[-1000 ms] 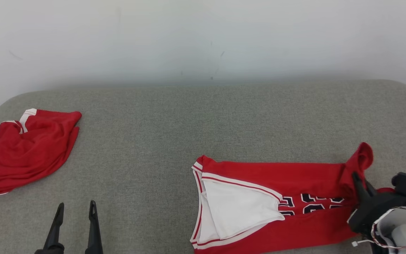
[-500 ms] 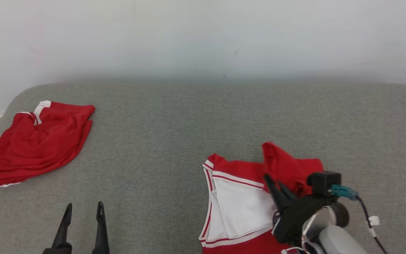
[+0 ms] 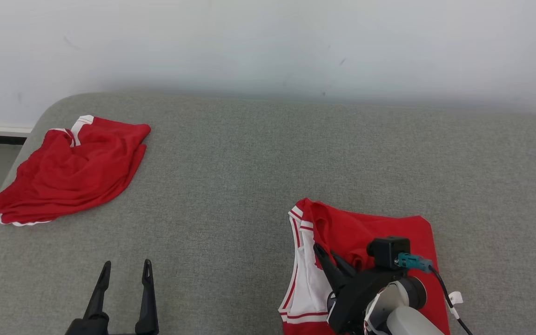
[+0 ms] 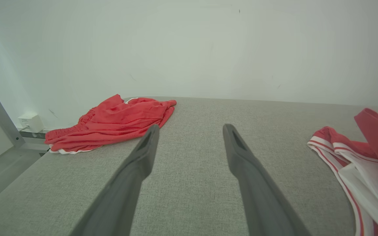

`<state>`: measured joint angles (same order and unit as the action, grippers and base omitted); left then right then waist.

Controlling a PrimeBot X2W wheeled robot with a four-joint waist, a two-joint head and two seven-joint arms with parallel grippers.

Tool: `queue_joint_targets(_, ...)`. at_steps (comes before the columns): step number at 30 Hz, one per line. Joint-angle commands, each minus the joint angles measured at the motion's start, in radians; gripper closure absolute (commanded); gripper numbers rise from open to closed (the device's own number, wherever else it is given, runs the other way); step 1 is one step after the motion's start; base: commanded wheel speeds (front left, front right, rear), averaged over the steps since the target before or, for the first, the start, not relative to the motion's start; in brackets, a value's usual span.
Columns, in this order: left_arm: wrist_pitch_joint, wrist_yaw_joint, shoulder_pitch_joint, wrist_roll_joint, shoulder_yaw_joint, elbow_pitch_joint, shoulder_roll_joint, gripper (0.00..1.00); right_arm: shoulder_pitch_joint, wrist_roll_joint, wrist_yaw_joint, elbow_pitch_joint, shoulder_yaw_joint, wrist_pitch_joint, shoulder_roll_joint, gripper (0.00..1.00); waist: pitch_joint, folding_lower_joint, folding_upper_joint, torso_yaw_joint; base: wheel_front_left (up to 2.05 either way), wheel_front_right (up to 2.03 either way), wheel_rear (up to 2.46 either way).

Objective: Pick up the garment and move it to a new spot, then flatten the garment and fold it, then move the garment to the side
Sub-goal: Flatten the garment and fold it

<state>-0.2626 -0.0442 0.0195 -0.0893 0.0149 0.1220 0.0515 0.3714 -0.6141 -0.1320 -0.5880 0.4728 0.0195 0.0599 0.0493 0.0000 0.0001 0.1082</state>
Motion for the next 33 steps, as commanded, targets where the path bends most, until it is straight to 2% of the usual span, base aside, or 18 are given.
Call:
queue_joint_targets(1, -0.003, 0.003, -0.015, -0.002, 0.005, 0.005, -0.002, 0.0, 0.016, 0.007, 0.003, -0.02, 0.009, 0.017, -0.005, 0.36, 0.006, 0.0, -0.0001, 0.007, 0.0, 0.0, 0.0)
queue_joint_targets(2, -0.003, 0.004, -0.016, -0.003, 0.006, 0.006, -0.002, 0.0, 0.02, 0.005, 0.003, -0.028, 0.012, 0.024, -0.006, 0.0, 0.006, 0.0, -0.0001, 0.008, 0.0, 0.0, 0.0)
queue_joint_targets(8, -0.003, 0.006, -0.012, -0.006, -0.004, 0.011, -0.002, 0.0, 0.042, -0.002, 0.003, -0.018, 0.016, 0.094, -0.002, 0.0, 0.003, 0.0, -0.0001, -0.004, 0.0, 0.0, 0.0)
queue_joint_targets(14, -0.003, 0.001, -0.008, 0.0, -0.013, 0.011, -0.001, 0.0, 0.048, -0.01, 0.003, 0.044, -0.018, 0.184, 0.068, 0.0, -0.006, 0.0, -0.0001, -0.028, 0.0, 0.0, 0.0)
queue_joint_targets(17, -0.003, -0.003, -0.003, 0.003, -0.019, 0.007, -0.002, 0.0, 0.015, -0.006, 0.003, 0.083, -0.074, 0.214, 0.129, 0.0, -0.01, 0.0, -0.0001, -0.044, 0.0, 0.0, 0.0)
queue_joint_targets(24, -0.003, -0.006, 0.005, 0.008, -0.029, 0.0, -0.002, 0.0, -0.063, 0.012, 0.003, 0.109, -0.197, 0.235, 0.21, 0.0, -0.012, 0.0, -0.0001, -0.064, 0.0, 0.0, 0.0)
queue_joint_targets(29, -0.003, -0.012, 0.0, 0.014, -0.037, -0.003, -0.002, 0.0, -0.114, 0.028, 0.003, 0.117, -0.267, 0.24, 0.234, 0.0, -0.01, 0.0, -0.0001, -0.072, 0.0, 0.0, 0.0)
queue_joint_targets(33, -0.003, -0.015, -0.003, 0.016, -0.044, -0.006, -0.002, 0.0, -0.134, 0.052, 0.003, 0.122, -0.284, 0.243, 0.241, 0.0, -0.006, 0.0, -0.0001, -0.074, 0.0, 0.0, 0.0)
